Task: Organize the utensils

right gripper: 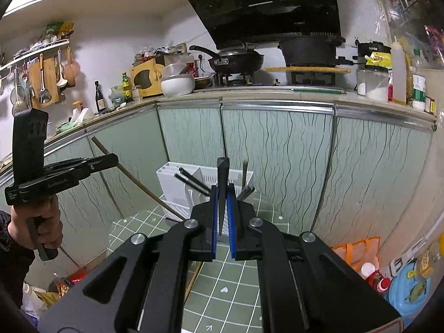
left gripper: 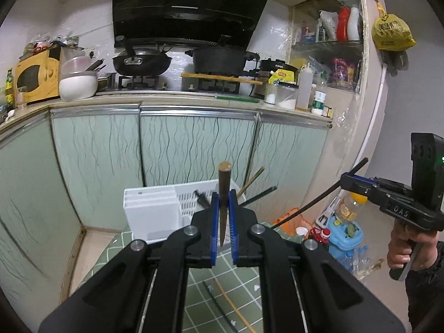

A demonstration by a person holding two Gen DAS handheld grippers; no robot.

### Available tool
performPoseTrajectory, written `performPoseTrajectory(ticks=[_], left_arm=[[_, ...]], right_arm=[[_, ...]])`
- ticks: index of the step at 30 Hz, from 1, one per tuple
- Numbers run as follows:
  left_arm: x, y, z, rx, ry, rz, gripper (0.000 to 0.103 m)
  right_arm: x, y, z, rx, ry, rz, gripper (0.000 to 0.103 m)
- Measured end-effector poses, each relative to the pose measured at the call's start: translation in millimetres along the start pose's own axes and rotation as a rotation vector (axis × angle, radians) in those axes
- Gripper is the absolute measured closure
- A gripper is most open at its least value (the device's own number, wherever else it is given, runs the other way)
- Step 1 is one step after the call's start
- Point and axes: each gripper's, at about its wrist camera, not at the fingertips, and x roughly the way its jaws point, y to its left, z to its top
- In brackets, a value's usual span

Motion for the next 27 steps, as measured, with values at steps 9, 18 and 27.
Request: performPoseTrajectory(ticks=[9,18,27], left_arm=[[20,-13,31,0.037,-0.032,-0.015,0.095],[54,1,48,0.052,-0.029,0.01,0.095],[92,20,46,0.056,-0.001,0.007,0.095]], right_arm=[[16,-2,32,-0.009,-0.024,-0.004,0.097],[50,-11,58,-0.012,-0.028,0.002,0.097],[104,-20,69,-0.031,0.028,-0.001,0.097]])
